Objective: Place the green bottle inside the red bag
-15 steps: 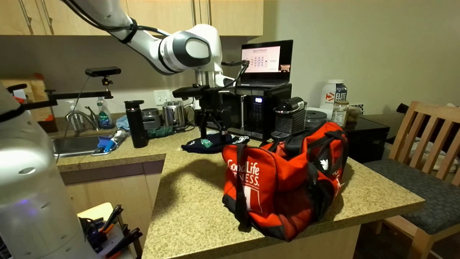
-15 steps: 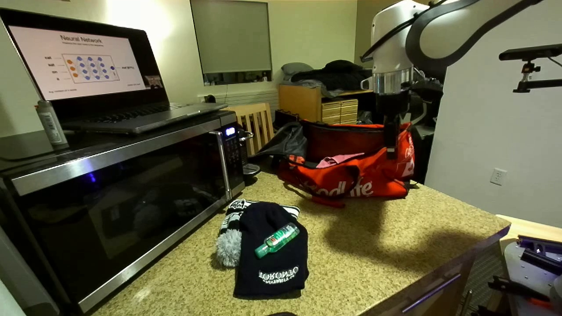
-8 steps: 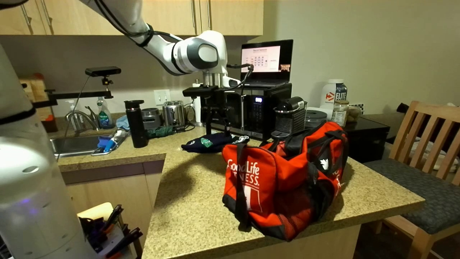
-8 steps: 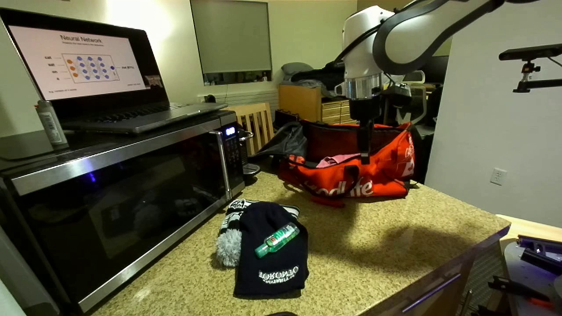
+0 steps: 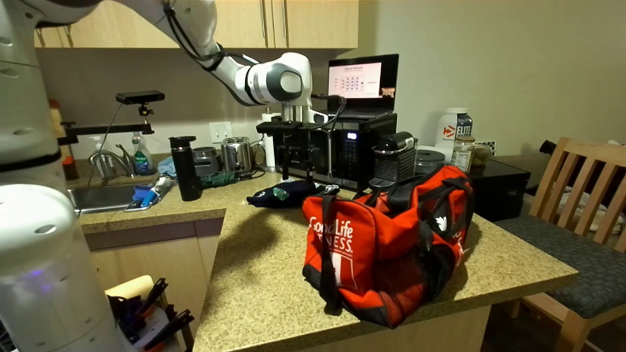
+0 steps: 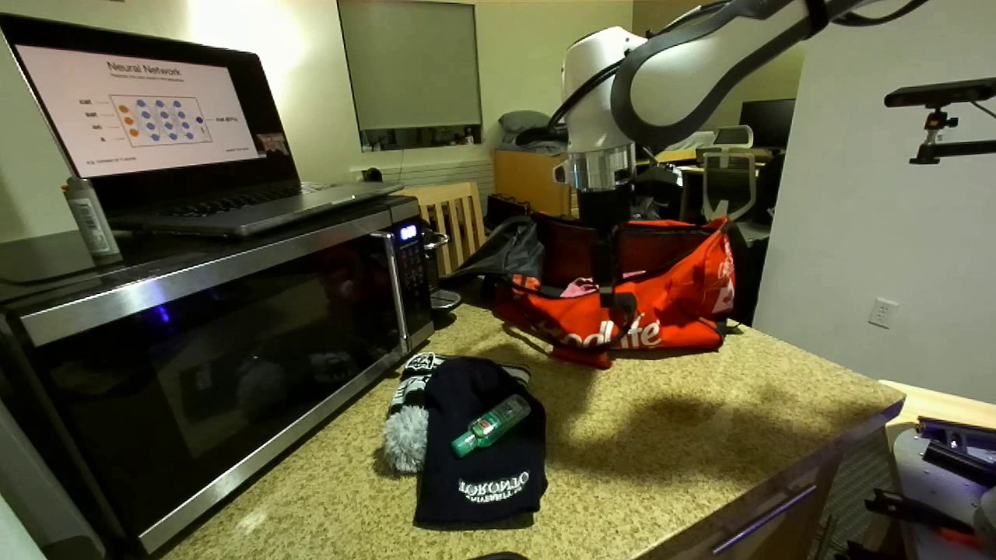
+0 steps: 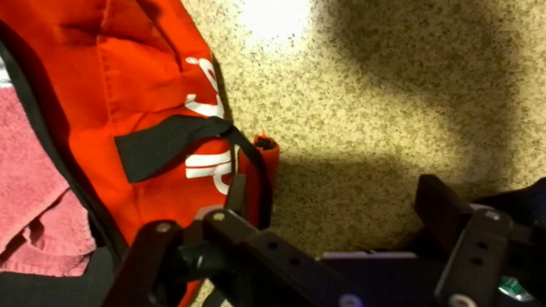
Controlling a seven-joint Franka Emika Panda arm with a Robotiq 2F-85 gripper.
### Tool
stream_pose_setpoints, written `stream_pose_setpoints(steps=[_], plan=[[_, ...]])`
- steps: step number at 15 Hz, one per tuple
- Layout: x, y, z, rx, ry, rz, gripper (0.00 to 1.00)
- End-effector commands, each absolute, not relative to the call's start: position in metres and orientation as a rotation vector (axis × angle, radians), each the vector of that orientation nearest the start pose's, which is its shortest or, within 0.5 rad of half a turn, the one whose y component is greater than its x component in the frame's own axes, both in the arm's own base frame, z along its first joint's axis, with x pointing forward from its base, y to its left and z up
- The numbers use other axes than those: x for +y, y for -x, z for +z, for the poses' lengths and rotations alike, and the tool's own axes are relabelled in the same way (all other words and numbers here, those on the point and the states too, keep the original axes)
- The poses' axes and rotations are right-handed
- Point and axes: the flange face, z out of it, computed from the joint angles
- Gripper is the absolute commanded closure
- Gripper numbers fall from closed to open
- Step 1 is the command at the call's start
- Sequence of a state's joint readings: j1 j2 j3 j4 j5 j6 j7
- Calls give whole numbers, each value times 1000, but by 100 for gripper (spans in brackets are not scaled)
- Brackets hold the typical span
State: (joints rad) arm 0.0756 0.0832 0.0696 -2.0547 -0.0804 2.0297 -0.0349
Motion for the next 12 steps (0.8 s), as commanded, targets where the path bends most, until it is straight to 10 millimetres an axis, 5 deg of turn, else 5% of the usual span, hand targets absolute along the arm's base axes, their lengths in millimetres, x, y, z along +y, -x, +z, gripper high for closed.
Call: stream_pose_setpoints(steps=[1,8,12], plan=[[97,-558,387,-427,3132,169,0],[144,-556,379,-587,3047,186,0],[148,-552,377,-585,3073,190,0]])
